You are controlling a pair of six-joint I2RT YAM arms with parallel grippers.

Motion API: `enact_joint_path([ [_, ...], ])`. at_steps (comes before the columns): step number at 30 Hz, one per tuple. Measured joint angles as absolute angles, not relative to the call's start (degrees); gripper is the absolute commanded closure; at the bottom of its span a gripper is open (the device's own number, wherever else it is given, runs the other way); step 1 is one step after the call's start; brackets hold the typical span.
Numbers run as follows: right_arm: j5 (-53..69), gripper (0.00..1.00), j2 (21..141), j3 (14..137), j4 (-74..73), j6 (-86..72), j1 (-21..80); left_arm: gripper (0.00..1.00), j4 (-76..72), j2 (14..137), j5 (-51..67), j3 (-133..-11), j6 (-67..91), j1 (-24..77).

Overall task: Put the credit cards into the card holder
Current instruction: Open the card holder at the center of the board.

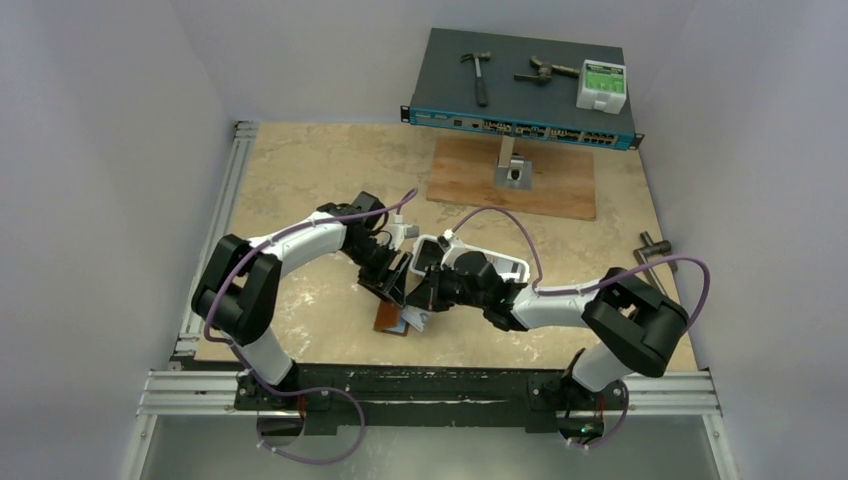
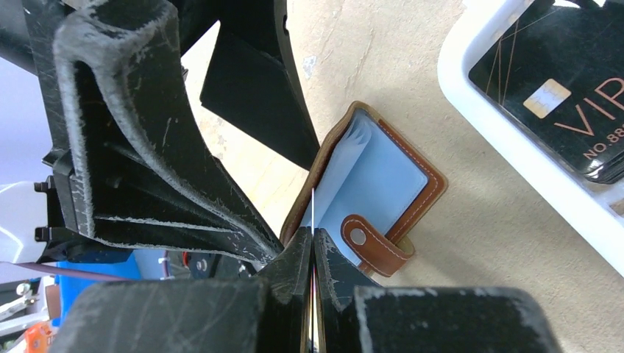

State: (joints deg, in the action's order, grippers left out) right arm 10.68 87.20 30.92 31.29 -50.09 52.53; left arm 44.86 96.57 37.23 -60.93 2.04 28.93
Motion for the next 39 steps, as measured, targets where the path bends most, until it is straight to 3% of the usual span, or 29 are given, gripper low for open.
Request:
enact_joint_path([
  [2, 11.1, 1.00, 87.6, 31.0, 31.5, -50.1, 52.5, 0.32, 45.1, 96.6, 37.0, -60.9, 1.8, 28.9],
  [4, 11.5, 1.00, 88.0, 31.1, 31.7, -50.1, 52.5, 0.12, 45.3, 96.8, 36.3, -60.9, 1.0, 28.9],
  [5, 11.5, 1.00, 88.2, 31.2, 31.8, -50.1, 52.5, 0.08, 45.6, 97.1, 35.9, -61.0, 0.3, 28.9],
  [8, 11.7, 1.00, 89.0, 31.8, 32.0, -50.1, 52.5, 0.05, 46.6, 98.4, 34.8, -61.4, -0.5, 28.9],
  [10, 11.9, 1.00, 89.5, 32.4, 32.2, -50.1, 52.5, 0.12, 47.3, 99.2, 33.9, -61.5, -1.1, 28.9],
  [13, 12.3, 1.00, 90.2, 33.5, 32.2, -50.1, 52.5, 0.32, 48.3, 99.4, 33.1, -61.5, -1.6, 28.9],
  [18, 13.1, 1.00, 91.1, 34.6, 32.8, -50.0, 52.5, 0.45, 50.3, 99.4, 33.6, -61.7, -2.7, 28.9],
  [24, 13.3, 1.00, 91.2, 34.6, 32.8, -49.8, 52.5, 0.82, 52.9, 99.5, 36.9, -62.5, -3.1, 28.0],
  [39, 13.3, 1.00, 91.2, 33.6, 32.9, -49.8, 52.4, 0.91, 55.5, 103.1, 41.6, -64.8, -4.2, 24.4],
])
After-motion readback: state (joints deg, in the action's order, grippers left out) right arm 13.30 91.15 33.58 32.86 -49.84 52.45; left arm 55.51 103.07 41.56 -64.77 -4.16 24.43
